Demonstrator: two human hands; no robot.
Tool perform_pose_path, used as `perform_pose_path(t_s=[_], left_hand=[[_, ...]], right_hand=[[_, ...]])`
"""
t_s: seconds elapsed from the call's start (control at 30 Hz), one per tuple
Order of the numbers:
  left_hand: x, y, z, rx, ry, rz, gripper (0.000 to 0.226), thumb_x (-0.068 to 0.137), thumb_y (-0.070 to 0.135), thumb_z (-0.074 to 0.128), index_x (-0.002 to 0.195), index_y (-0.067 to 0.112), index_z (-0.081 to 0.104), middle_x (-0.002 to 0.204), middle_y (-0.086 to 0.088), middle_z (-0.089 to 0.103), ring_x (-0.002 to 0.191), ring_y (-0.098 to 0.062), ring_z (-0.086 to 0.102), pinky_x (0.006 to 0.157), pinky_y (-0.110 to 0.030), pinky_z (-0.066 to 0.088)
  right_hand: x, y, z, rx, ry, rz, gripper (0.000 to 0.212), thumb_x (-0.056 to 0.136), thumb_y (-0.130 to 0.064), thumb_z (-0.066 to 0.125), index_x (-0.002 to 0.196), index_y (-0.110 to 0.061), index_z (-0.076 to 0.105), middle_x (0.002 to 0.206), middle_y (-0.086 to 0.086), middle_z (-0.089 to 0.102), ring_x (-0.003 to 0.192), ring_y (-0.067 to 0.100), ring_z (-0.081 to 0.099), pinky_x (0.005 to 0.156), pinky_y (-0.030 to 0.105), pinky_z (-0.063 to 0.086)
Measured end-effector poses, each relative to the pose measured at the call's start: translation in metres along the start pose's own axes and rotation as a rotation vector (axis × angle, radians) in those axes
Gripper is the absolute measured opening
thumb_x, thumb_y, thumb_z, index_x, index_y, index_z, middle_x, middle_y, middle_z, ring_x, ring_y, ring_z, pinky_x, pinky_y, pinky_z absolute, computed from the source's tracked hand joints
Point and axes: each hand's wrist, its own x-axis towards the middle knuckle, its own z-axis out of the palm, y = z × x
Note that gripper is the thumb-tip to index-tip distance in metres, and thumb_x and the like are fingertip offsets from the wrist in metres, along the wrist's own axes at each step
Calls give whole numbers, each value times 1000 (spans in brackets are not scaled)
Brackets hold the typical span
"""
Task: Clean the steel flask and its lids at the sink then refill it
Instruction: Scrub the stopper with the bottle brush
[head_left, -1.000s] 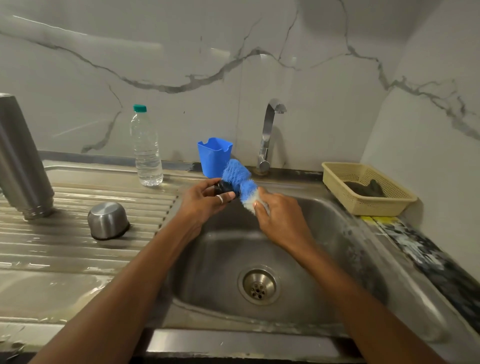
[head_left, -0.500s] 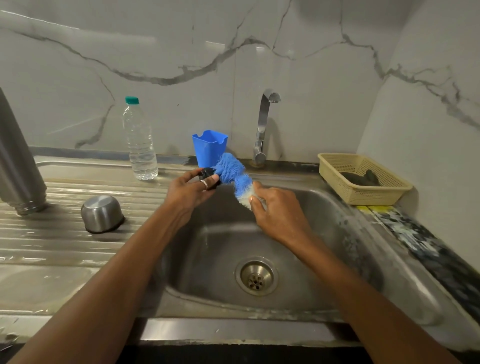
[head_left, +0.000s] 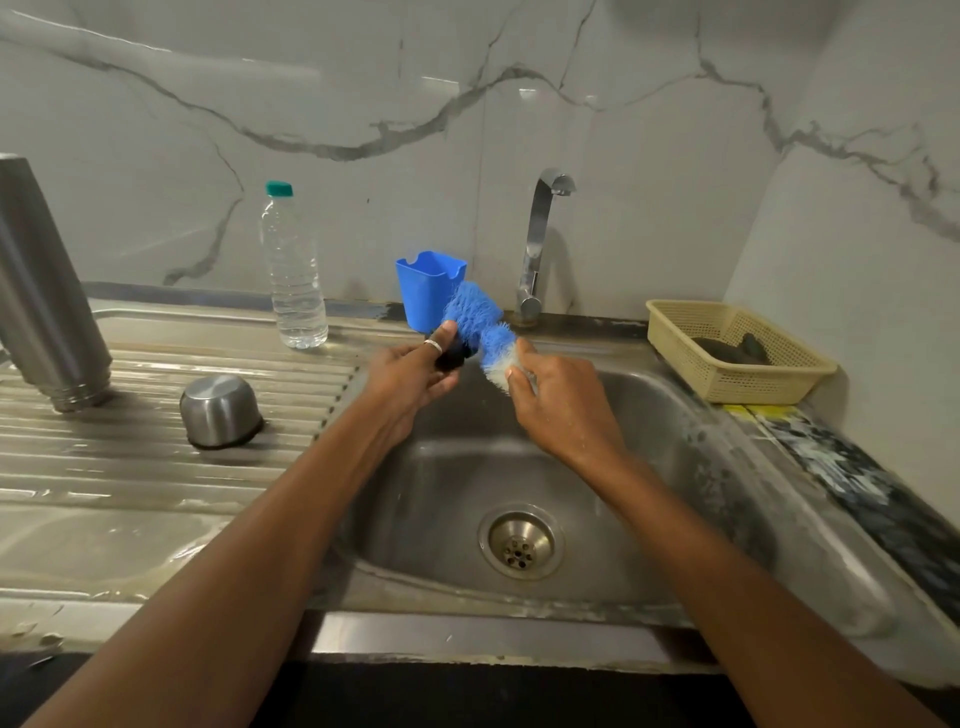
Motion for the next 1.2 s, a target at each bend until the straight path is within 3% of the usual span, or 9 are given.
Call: perform_pose_path(t_s=[0.07,0.17,0.3,0.5,0.67,0.87,1.07,1.2], left_hand=[[3,2,-2,-20,52,-12,32,92,38,73,94,7,72,97,-6,76,85,-13,71,72,-23,62],[7,-1,-5,-43,84,-41,42,92,41,73,108,3,68,101,-9,74,75,-12,71,66,-22,61],[7,-9,7,-53,64,-58,46,93,40,73,116,0,66,113,-15,73,89,-16,73,69,-23,61],[20,-1,-17,-120,230,-71,47,91,40,75,114,0,66,109,-14,74,84,-18,77,71,-27,63],[6,-6,9,-69,48,-80,44,95,37,71,119,0,66,113,-14,74,97,-22,76,73,-27,63],[9,-3,-5,-40,91,-90,41,95,37,71,116,3,67,113,-14,72,93,-20,74,70,-26,63],[5,-7,7,-10,46,-77,46,93,36,73,120,0,65,113,-14,74,97,-21,75,70,-26,62],[13,-1,-11,-16,155,-83,41,94,37,72,116,2,66,109,-13,72,84,-17,73,63,-24,62]], right_hand=[[-5,2,-1,-12,-30,-13,38,100,-22,53,135,-9,61,91,16,73,89,38,66,73,41,50],[-9,3,-1,-32,-45,-35,33,100,-22,51,128,-9,62,87,13,71,85,36,66,70,39,48],[0,1,2,-71,-34,17,42,102,-25,49,141,-10,55,97,18,72,92,38,66,74,40,47],[-11,-3,-1,-56,-89,-44,25,101,-24,49,118,-12,63,81,4,64,78,27,64,63,32,39],[2,-3,1,-85,1,-27,41,102,-24,48,140,-10,55,98,18,72,92,38,66,69,39,42],[-10,4,-5,-63,-65,-26,31,101,-26,49,126,-12,61,86,10,70,83,33,65,68,39,50],[0,4,1,-79,-47,39,35,101,-24,48,130,-10,60,93,16,71,89,37,65,67,37,41],[-9,4,-2,-40,-107,5,19,99,-26,50,105,-13,63,77,3,64,77,29,64,65,38,50]])
